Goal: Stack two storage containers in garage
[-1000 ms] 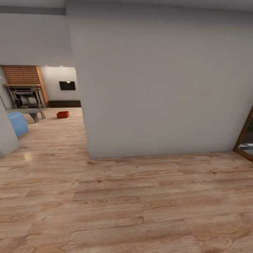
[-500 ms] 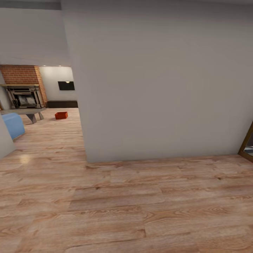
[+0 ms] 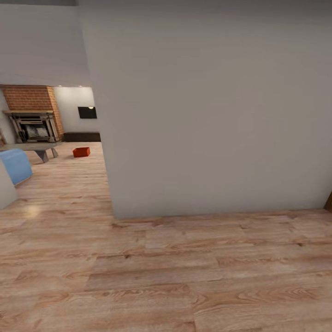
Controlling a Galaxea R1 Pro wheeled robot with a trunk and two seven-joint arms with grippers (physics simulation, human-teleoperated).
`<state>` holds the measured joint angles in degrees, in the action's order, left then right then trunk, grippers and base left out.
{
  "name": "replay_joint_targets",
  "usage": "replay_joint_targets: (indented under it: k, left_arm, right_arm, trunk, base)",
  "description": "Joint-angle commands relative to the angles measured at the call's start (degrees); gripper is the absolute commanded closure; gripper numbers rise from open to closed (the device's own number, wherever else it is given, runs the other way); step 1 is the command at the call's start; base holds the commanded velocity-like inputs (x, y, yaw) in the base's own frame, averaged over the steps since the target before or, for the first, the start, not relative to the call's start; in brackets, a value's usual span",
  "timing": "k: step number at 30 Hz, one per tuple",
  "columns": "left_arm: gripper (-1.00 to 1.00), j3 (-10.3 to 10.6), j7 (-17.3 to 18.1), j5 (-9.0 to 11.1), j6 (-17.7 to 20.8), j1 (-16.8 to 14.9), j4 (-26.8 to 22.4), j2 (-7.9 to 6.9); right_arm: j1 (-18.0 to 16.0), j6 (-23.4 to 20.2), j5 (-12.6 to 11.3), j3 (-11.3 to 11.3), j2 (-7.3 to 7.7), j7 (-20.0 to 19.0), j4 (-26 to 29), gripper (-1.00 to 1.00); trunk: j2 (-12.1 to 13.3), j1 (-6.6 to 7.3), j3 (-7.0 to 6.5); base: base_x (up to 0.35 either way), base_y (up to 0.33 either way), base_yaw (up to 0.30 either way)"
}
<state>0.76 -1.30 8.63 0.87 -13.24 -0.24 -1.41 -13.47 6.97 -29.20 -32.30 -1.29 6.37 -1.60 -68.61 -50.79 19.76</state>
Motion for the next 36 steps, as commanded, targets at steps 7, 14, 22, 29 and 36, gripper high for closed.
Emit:
replay_joint_targets:
  k: [7,14,22,29,36]
  left_arm:
    - [-1.0,0.1,-0.1,0.5,0.1,0.0,0.0,0.01]
    - [-1.0,0.1,-0.1,0.5,0.1,0.0,0.0,0.01]
    - [-1.0,0.1,-0.1,0.5,0.1,0.0,0.0,0.01]
    - [-1.0,0.1,-0.1,0.5,0.1,0.0,0.0,0.01]
    - [-1.0,0.1,-0.1,0.5,0.1,0.0,0.0,0.01]
  right_arm:
    - [-0.1,0.3,-0.5,-0.5,-0.03,0.0,-0.2,-1.0]
    - [-0.1,0.3,-0.5,-0.5,-0.03,0.0,-0.2,-1.0]
    - [-0.1,0.3,-0.5,-0.5,-0.03,0.0,-0.2,-1.0]
    - [-0.1,0.3,-0.5,-0.5,-0.08,0.4,-0.2,-1.0]
    - [-0.1,0.3,-0.5,-0.5,-0.12,0.5,-0.2,-1.0]
  trunk:
    - [0.0,-0.03,0.06]
    - [0.0,-0.03,0.06]
    - [0.0,-0.03,0.06]
    - [0.0,-0.03,0.06]
    - [0.0,-0.03,0.06]
  base:
    - [0.322,0.0,0.252]
    - [0.322,0.0,0.268]
    - [0.322,0.0,0.261]
    - [0.323,0.0,0.061]
    - [0.322,0.0,0.167]
